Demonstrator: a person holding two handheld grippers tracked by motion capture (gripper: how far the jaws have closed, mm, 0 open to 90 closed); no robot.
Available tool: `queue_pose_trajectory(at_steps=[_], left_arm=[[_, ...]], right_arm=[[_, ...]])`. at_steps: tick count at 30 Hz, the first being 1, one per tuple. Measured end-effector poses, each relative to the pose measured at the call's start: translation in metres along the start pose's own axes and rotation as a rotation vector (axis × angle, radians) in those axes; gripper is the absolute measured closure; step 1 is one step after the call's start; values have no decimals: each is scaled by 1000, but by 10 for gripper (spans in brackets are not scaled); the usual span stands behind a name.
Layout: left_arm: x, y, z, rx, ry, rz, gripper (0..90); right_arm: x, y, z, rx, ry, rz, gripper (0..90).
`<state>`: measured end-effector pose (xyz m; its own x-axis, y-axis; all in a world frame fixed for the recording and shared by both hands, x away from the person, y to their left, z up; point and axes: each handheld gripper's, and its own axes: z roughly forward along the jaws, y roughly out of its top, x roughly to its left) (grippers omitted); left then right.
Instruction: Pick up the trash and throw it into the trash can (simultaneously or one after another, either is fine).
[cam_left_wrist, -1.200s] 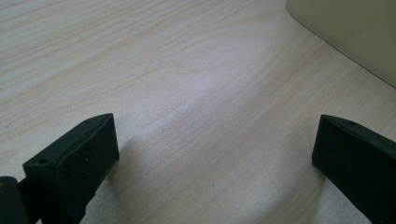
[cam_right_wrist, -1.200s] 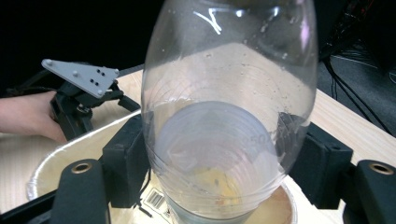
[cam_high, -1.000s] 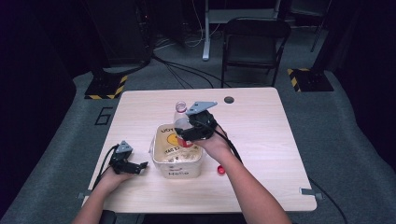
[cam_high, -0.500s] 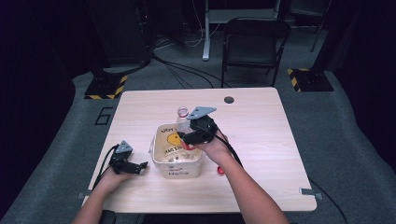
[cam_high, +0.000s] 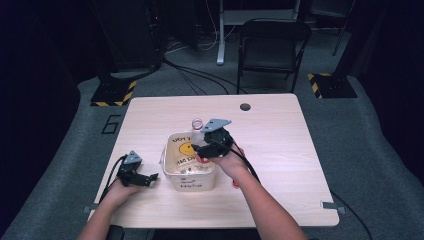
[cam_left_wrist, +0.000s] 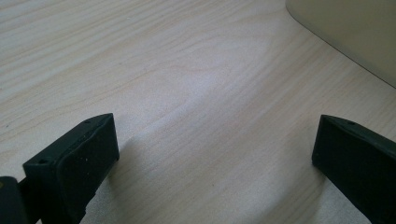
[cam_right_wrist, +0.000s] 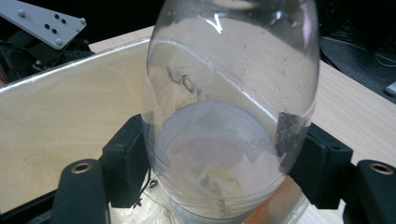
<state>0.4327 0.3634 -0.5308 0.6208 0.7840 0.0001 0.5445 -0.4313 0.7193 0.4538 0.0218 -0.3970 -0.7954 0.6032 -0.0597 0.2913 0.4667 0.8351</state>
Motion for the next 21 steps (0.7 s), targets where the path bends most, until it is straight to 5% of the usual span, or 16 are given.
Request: queue_pose_trajectory(at_steps=[21], left_arm=[[0,0,0,0,0,0,3]], right_arm=[[1,-6,-1,13,-25,4,256]])
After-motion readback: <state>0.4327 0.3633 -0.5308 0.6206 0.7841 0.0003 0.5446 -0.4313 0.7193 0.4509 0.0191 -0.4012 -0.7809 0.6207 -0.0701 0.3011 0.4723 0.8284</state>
